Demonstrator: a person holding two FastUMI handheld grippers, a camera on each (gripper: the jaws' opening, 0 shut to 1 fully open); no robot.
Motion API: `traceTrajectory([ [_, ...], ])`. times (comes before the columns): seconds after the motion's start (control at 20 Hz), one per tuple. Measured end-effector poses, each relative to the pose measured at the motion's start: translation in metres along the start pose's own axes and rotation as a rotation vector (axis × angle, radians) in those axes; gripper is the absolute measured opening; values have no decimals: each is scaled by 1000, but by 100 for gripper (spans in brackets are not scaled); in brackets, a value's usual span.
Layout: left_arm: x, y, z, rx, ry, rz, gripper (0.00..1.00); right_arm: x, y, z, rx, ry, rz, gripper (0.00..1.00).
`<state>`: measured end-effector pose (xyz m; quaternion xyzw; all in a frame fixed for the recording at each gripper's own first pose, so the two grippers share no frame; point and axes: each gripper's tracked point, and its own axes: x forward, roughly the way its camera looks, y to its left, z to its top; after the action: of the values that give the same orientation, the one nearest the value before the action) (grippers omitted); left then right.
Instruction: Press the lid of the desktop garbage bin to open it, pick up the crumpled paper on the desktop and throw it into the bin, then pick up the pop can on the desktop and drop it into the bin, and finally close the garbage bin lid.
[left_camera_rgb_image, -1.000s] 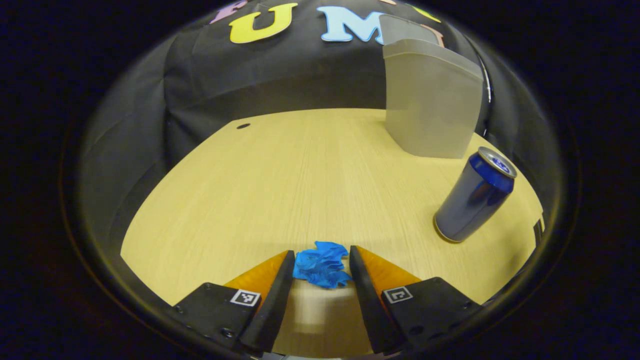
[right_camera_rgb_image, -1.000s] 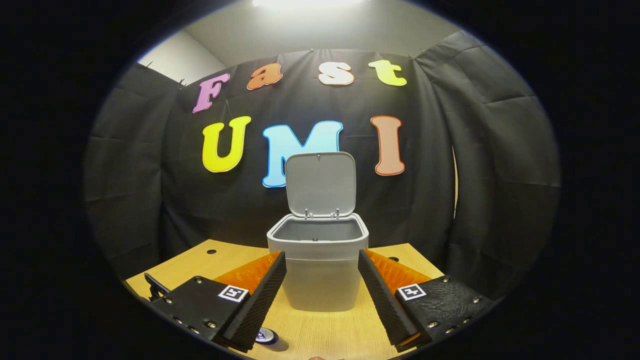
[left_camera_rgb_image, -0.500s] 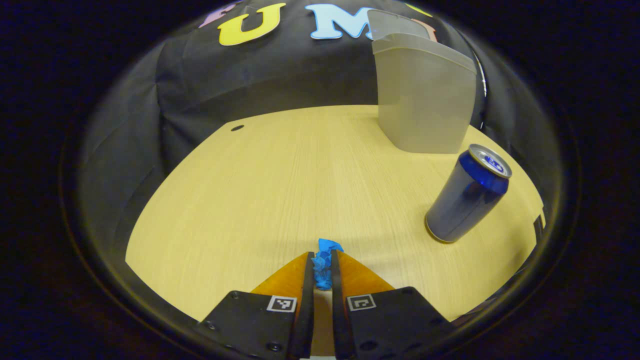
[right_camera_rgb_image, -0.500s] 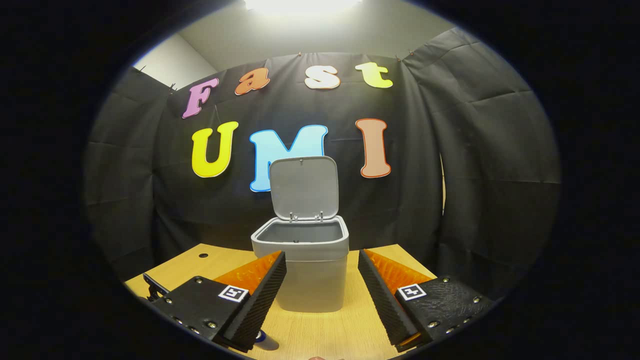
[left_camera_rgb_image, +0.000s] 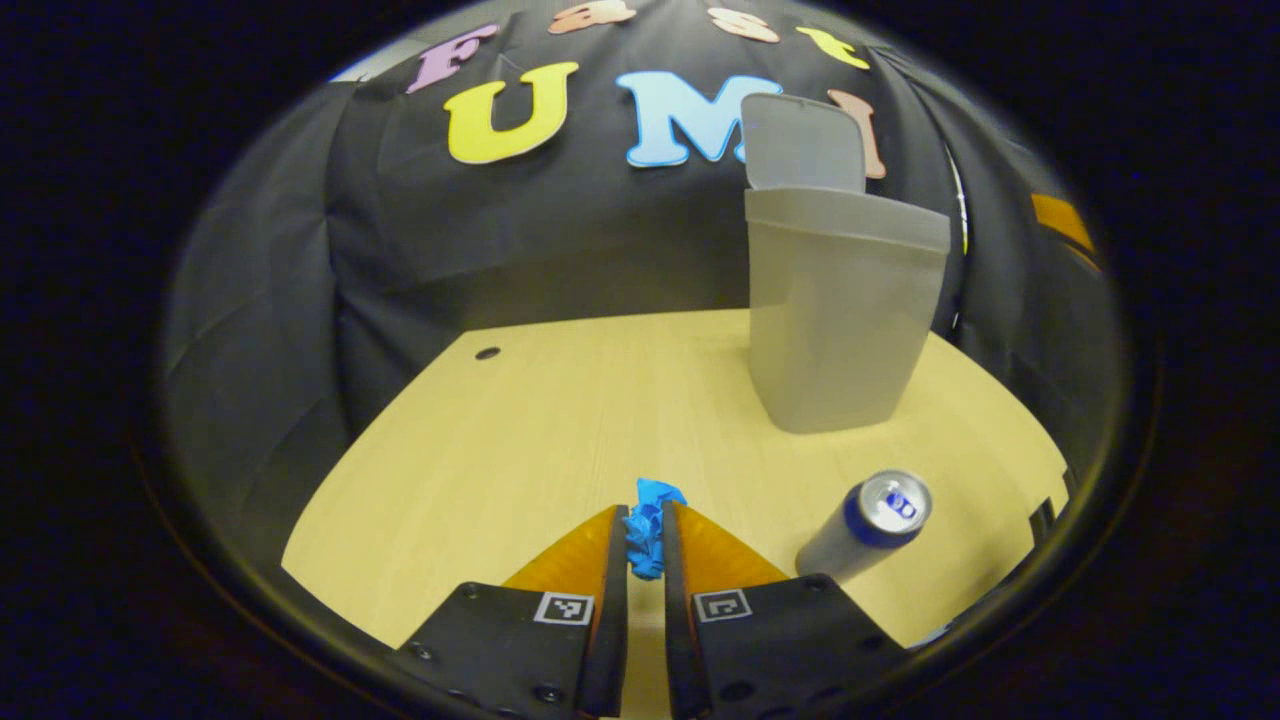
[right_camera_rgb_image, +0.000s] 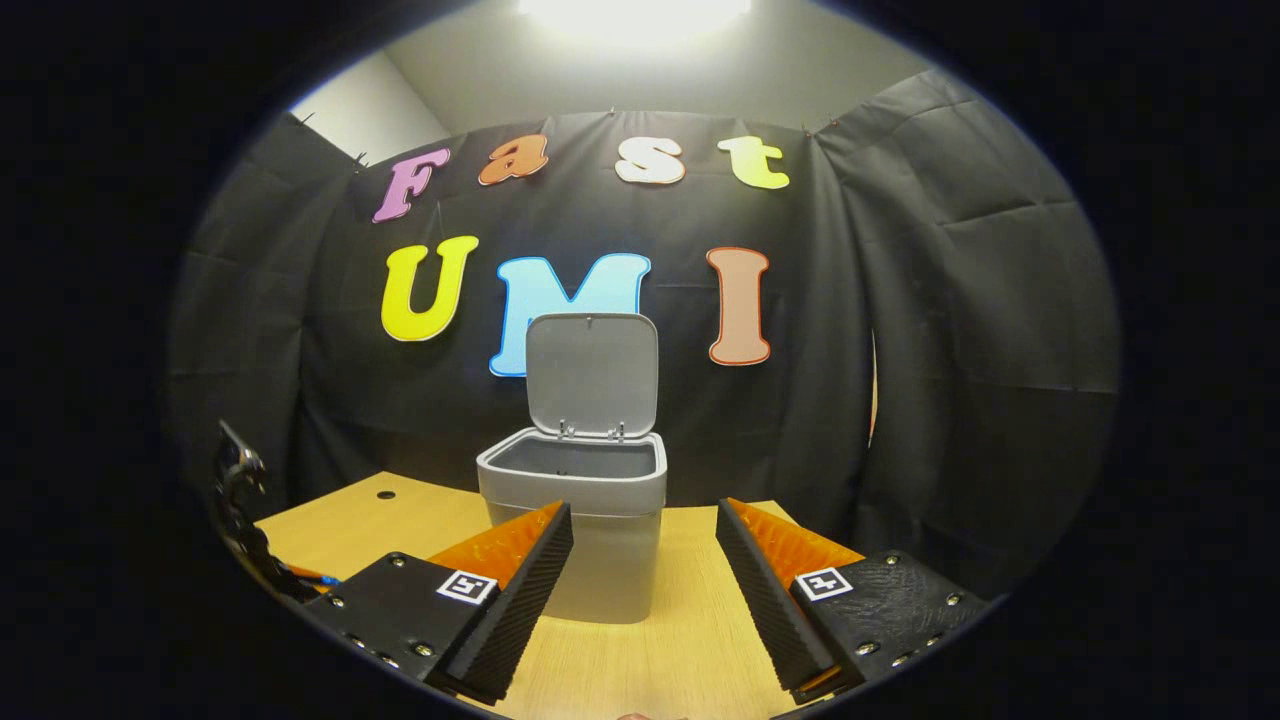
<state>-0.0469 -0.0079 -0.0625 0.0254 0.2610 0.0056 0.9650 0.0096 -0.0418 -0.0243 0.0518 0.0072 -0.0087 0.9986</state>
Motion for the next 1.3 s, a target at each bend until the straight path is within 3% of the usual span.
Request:
traceTrajectory([
  [0.9, 12, -101, 217, -40, -349, -145, 24, 10, -39, -8, 23, -4, 14, 93],
  [1.3, 53, -143, 271, -34, -411, -186, 24, 22, -60, -16, 8, 29, -5, 93],
])
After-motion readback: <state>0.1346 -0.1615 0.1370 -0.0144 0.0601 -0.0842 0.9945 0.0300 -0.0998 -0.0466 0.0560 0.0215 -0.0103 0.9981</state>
